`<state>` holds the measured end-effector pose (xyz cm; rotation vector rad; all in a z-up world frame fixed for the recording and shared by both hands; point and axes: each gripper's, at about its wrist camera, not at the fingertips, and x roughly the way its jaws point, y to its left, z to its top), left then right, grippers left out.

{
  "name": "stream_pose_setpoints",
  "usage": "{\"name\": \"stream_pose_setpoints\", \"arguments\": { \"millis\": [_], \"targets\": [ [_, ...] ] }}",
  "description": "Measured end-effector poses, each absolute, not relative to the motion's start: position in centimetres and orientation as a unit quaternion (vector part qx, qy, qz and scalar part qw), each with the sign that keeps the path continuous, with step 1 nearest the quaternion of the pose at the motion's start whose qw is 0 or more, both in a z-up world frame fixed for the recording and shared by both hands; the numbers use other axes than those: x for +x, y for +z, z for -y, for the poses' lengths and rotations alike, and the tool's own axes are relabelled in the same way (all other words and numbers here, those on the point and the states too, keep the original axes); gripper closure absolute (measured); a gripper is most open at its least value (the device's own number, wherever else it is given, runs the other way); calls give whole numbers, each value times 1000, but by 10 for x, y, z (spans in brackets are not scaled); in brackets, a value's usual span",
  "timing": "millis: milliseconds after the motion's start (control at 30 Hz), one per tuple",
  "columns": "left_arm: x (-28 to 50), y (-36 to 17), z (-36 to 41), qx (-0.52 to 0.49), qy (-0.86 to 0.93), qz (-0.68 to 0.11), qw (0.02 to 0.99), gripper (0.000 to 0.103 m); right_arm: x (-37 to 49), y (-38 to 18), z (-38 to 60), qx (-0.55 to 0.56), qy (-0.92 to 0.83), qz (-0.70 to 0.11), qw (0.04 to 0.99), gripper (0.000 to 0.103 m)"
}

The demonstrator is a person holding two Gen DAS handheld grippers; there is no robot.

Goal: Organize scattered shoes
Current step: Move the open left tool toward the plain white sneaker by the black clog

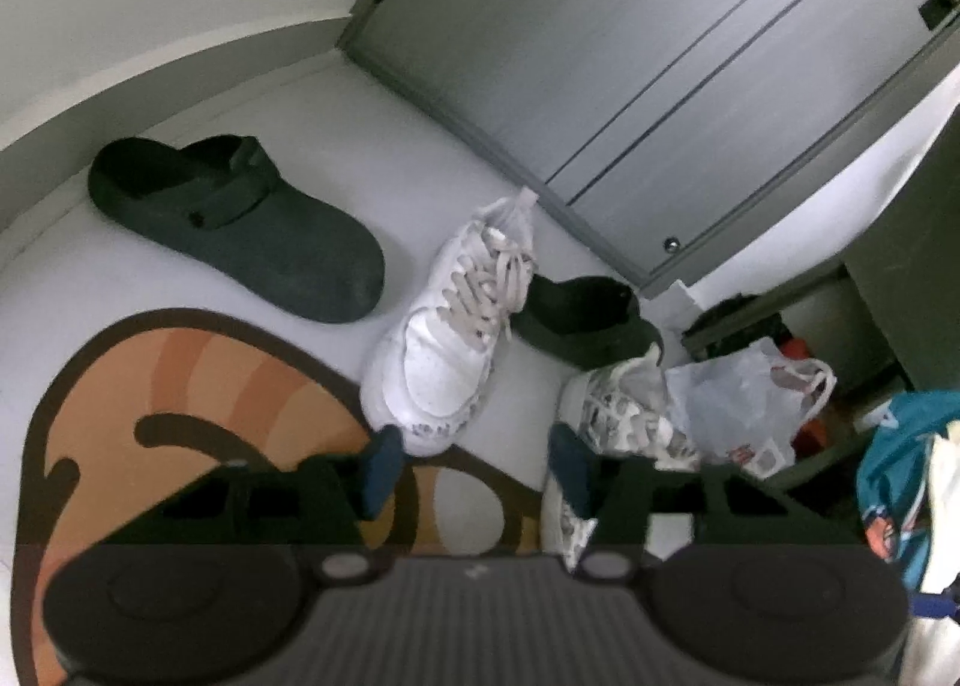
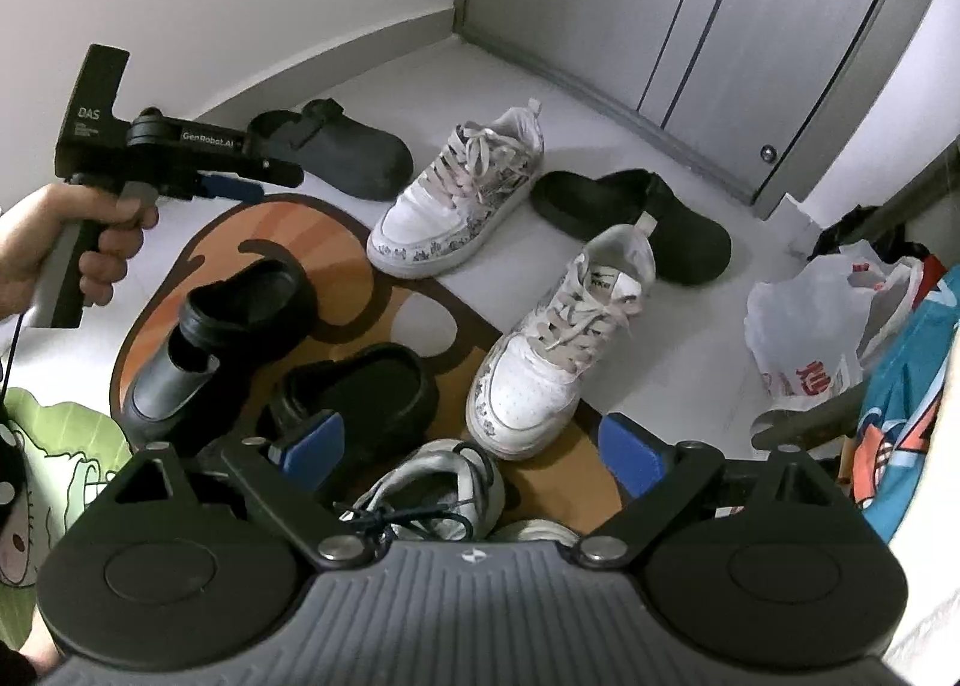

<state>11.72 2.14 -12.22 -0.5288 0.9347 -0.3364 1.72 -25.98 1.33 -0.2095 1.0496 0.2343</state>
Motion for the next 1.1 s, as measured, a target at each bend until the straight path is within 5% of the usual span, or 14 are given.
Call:
{"name": "stream_pose_setpoints", "arguments": {
  "millis": [400,567,900,1100],
  "targets": [
    [178,-123,-16,-356,-148,-425,819,68,12,18,261,-76,115,-498,856,8],
    [211,-111,20,-276,-164,-421,848,54,12,18,265,-65,117,-501,855,8],
    [274,-142,52,-320,-156,-449,819,54,14,18,270,-49,113,-506,854,8],
    [299,-138,69,-158,-172,-445,864,53,15,22,274,-38,112,-503,856,8]
  ]
}}
